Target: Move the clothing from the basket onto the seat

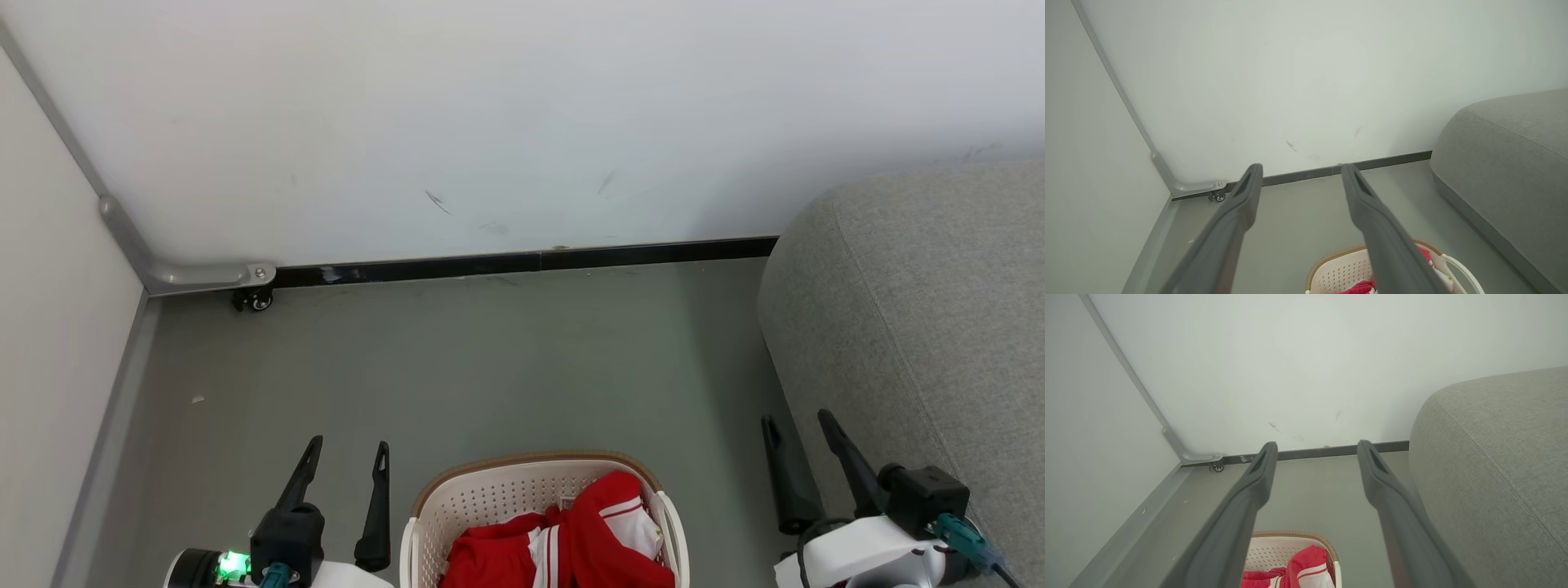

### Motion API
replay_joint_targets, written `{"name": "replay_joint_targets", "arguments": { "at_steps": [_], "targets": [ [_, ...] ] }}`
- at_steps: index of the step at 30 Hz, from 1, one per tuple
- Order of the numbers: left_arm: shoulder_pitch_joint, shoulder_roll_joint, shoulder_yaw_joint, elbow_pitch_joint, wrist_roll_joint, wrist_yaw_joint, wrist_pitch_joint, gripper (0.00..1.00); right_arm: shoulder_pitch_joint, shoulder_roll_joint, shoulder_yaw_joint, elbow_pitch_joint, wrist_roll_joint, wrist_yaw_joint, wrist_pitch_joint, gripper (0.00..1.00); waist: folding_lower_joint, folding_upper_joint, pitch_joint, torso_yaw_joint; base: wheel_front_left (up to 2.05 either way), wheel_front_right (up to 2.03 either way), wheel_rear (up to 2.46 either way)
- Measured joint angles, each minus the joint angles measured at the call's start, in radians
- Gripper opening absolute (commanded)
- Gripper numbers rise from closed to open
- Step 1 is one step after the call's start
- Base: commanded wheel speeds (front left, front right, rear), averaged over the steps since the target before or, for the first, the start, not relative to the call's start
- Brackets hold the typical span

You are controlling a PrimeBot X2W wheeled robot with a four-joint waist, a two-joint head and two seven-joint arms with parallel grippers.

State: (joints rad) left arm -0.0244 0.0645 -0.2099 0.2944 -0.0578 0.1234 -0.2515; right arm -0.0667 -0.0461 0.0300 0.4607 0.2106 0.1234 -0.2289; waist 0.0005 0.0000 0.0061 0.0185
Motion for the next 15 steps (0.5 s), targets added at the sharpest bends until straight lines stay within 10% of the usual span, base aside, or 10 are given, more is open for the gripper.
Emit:
{"name": "replay_joint_targets", "arguments": {
  "at_steps": [15],
  "targets": [
    [0.000,-0.001,0.000,0.007,0.000,0.000,0.000,1.00,0.000,0.000,0.004,0.015,0.001,0.000,0.000,1.00,-0.0001,0.0000,-0.007,0.001,0.00,0.00,0.00]
  ]
}}
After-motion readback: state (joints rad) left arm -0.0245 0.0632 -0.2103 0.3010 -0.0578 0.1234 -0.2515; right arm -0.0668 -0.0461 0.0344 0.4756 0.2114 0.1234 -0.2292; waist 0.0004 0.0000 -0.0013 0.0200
